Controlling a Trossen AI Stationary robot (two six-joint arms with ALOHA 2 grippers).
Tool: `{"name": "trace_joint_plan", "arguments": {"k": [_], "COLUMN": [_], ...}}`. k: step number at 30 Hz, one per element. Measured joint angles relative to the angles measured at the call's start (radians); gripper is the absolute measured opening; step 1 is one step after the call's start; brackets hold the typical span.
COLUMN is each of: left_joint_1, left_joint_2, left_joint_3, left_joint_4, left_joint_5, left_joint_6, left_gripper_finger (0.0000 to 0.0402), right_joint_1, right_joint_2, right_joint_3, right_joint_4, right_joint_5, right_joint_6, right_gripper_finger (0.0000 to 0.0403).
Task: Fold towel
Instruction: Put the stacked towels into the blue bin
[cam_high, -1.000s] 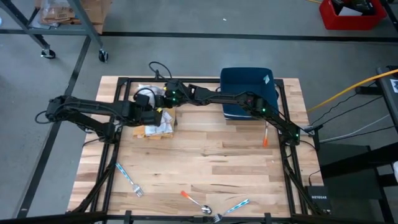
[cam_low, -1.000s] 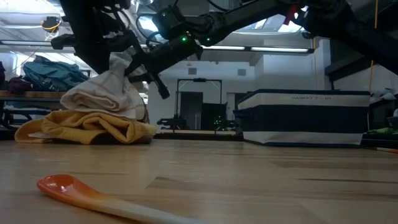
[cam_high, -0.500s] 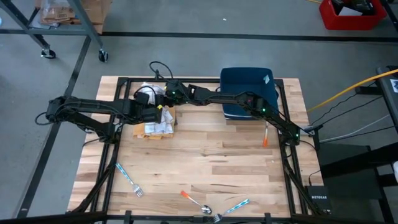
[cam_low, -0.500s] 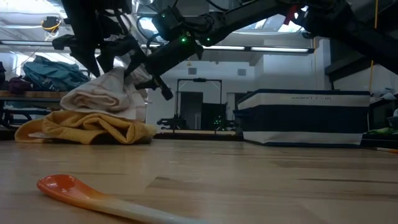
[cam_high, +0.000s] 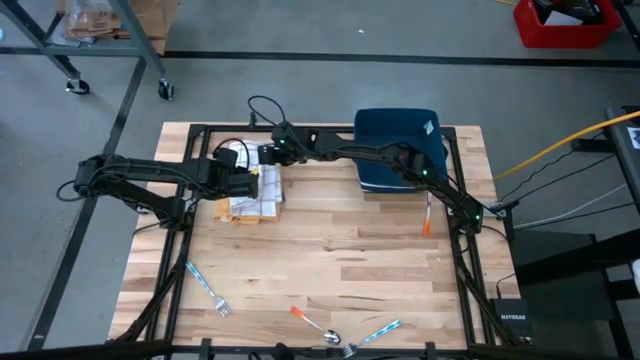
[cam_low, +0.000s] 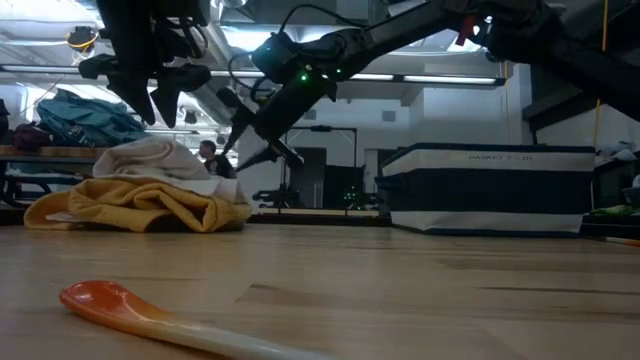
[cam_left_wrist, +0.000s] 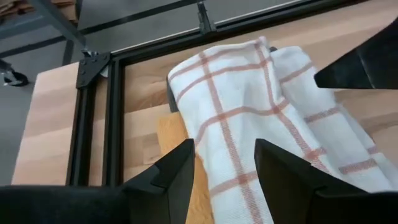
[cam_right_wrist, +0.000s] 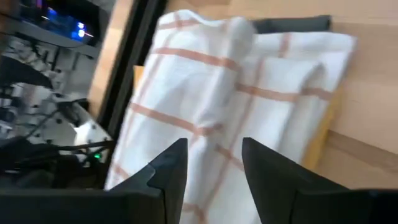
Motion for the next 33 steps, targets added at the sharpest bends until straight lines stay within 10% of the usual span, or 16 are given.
{"name": "trace_joint_plan", "arguments": {"k": [18, 33], "left_joint_1": [-0.082, -0.163], "left_joint_2": [-0.002, 0.001], "left_joint_3": [-0.025, -0.397], "left_joint_4": [0.119, 0.659], "left_joint_5": [0.218, 0.213], "left_joint_6": [0.006, -0.155], "left_gripper_finger": [0.0159, 0.0159], "right_joint_1": [-0.002, 0.005], "right_joint_2": [-0.001, 0.090], "right_joint_3": [0.000, 0.002], "right_joint_4": [0.176, 0.140], "right_joint_5": [-0.133, -0.157], "right_joint_6": [-0.027, -0.001], "right_gripper_finger": [0.0156, 0.0156]}}
